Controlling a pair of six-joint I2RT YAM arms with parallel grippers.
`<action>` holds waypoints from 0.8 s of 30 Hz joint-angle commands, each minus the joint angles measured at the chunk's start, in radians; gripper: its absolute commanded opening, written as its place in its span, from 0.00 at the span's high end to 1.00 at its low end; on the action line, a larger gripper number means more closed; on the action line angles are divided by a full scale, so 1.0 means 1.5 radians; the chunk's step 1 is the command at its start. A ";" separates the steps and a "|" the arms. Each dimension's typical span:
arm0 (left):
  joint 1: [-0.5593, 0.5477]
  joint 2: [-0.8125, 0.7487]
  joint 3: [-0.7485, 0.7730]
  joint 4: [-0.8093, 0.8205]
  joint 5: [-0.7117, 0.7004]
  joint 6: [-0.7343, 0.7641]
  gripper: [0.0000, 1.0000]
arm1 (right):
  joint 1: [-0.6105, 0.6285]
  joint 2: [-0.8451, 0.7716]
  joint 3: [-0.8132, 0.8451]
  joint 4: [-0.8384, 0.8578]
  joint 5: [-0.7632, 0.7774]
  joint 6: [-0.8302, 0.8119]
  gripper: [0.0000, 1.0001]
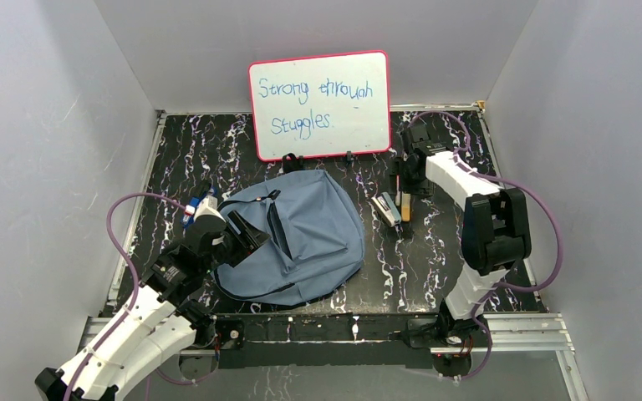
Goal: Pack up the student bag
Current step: Move the stationery to the center of the board, then pick up the stationery from the center of the board.
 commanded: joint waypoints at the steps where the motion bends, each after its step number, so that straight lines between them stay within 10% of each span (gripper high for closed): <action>1: -0.002 0.000 0.001 -0.002 -0.002 0.000 0.44 | -0.017 0.009 0.015 -0.005 0.030 0.022 0.26; 24: -0.002 -0.001 -0.007 -0.004 0.000 -0.006 0.44 | -0.026 0.049 -0.087 0.045 0.002 0.031 0.46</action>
